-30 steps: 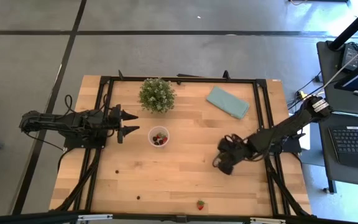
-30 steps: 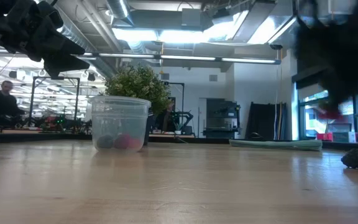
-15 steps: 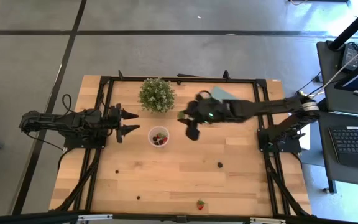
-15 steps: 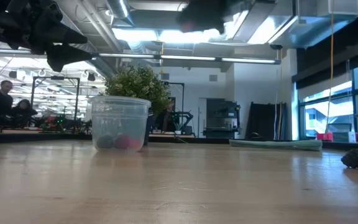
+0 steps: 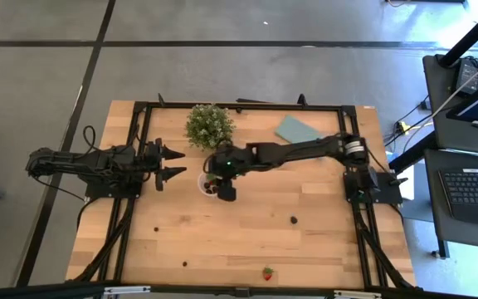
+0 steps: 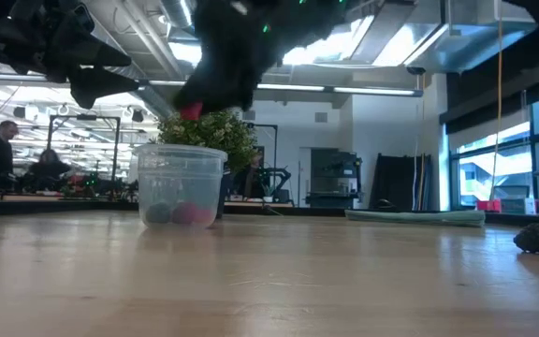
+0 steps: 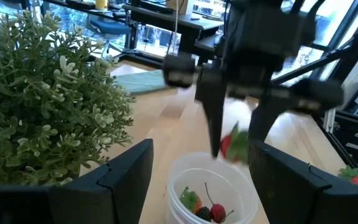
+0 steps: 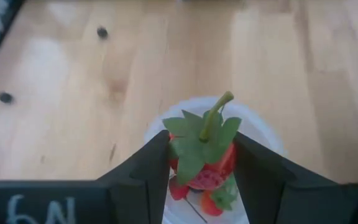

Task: Pick and placing Produce into tupperware
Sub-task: Put the red strawberry into the transparent container

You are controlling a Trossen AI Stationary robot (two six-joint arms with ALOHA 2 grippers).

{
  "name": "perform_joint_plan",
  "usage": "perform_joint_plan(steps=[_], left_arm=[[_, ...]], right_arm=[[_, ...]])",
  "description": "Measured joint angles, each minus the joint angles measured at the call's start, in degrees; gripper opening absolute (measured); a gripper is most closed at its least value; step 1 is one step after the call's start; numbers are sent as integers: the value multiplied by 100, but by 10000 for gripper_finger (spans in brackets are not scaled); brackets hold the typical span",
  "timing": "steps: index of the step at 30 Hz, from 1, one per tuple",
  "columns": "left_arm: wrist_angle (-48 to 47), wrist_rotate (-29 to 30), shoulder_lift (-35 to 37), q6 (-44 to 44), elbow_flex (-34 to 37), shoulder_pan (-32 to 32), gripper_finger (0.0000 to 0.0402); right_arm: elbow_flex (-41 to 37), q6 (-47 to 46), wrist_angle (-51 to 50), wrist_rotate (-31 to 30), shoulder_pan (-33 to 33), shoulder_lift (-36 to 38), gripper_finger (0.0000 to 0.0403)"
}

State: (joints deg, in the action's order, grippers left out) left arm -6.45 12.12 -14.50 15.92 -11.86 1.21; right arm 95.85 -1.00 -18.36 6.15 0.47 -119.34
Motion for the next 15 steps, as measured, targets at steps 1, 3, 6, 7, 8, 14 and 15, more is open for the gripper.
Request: perform_joint_plan(steps=[1,3,6,7,8,14,15], left_arm=[[-9,0,0,0,0,0,251],[-12,0,0,-2,0,0,251],[-51,0,0,-2,0,-2,251],[-52,0,0,-2,0,-1,251],[-49,0,0,-2,0,-2,251],[-49,0,0,-4,0,0,251],[-49,0,0,-5,0,-1,251]], right_arm=[[9,1,25,2,0,-86,154],[9,1,24,2,0,-255,151],[7,0,20,0,-1,-454,151],[7,-5,16,-2,-13,-496,154],[7,-26,17,-2,-21,-532,159],[5,-151,46,-4,-48,-592,186],[5,-154,81,-7,-48,-586,188]])
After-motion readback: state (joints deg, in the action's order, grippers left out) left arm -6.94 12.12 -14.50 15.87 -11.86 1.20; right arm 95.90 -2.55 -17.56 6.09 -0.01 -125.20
